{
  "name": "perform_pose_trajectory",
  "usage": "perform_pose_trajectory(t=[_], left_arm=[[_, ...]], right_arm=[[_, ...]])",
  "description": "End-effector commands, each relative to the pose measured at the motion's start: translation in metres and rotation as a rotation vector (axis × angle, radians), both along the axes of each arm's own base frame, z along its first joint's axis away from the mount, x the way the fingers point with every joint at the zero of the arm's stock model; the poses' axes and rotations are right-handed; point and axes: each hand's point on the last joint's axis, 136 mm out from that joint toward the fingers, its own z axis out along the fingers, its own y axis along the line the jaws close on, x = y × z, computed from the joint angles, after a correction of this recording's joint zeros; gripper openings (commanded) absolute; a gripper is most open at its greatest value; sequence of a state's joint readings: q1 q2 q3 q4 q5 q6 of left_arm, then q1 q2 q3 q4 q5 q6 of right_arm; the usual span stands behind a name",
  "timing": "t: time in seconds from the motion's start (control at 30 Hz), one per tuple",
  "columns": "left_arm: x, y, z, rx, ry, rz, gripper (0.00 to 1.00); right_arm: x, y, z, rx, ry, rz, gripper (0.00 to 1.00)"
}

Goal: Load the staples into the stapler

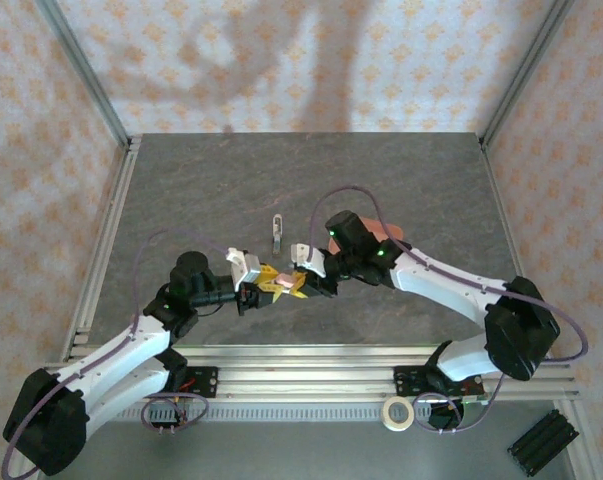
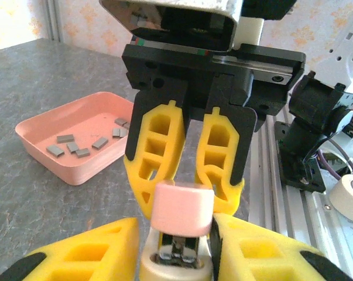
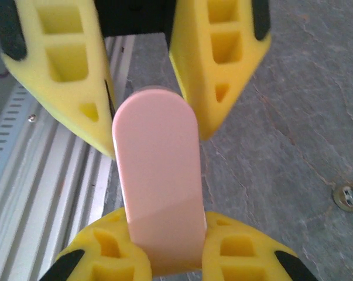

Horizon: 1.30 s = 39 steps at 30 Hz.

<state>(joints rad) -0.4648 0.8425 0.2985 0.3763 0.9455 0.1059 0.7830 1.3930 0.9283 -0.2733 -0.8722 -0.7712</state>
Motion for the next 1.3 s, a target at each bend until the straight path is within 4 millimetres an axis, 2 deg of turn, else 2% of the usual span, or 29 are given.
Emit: perform_pose_trajectory(t=[0.0, 0.07, 0.2, 0.27, 0.37, 0.47, 0.6, 0.8, 1.0, 1.27], left_arm=[[-0.007, -0.005, 0.011, -0.038, -0.057, -0.053, 0.36], [-0.007, -0.006, 0.012, -0.046, -0.056, -0.062, 0.31], [-0.009, -0.007, 0.011, -0.046, -0.050, -0.076, 0.12], [-0.009, -0.008, 0.012, -0.046, -0.052, -0.080, 0.09], [-0.010, -0.008, 0.013, -0.048, -0.058, -0.084, 0.08], [-0.010, -0.008, 0.013, -0.047, -0.057, -0.086, 0.08], [-0.011, -0.008, 0.015, -0.050, -0.063, -0.086, 0.08], [-0.010, -0.007, 0.012, -0.039, -0.062, -0.083, 0.08], [-0.009, -0.007, 0.012, -0.031, -0.064, -0.077, 0.08], [-0.008, -0.006, 0.010, -0.022, -0.062, -0.073, 0.08]], right_arm=[[-0.005, 0.010, 0.022, 0.070, -0.009, 0.067, 0.08], [-0.005, 0.012, 0.023, 0.076, -0.008, 0.074, 0.08], [-0.003, 0.013, 0.025, 0.075, -0.009, 0.072, 0.10], [-0.003, 0.013, 0.025, 0.072, -0.005, 0.067, 0.16], [-0.006, 0.013, 0.027, 0.070, 0.029, 0.076, 0.34], [-0.010, 0.015, 0.029, 0.066, 0.076, 0.100, 0.41], [-0.012, 0.017, 0.026, 0.047, 0.109, 0.115, 0.39], [-0.014, 0.015, 0.028, 0.040, 0.128, 0.138, 0.29], [-0.017, 0.009, 0.025, 0.015, 0.151, 0.137, 0.39], [-0.016, 0.007, 0.023, 0.005, 0.166, 0.126, 0.40]])
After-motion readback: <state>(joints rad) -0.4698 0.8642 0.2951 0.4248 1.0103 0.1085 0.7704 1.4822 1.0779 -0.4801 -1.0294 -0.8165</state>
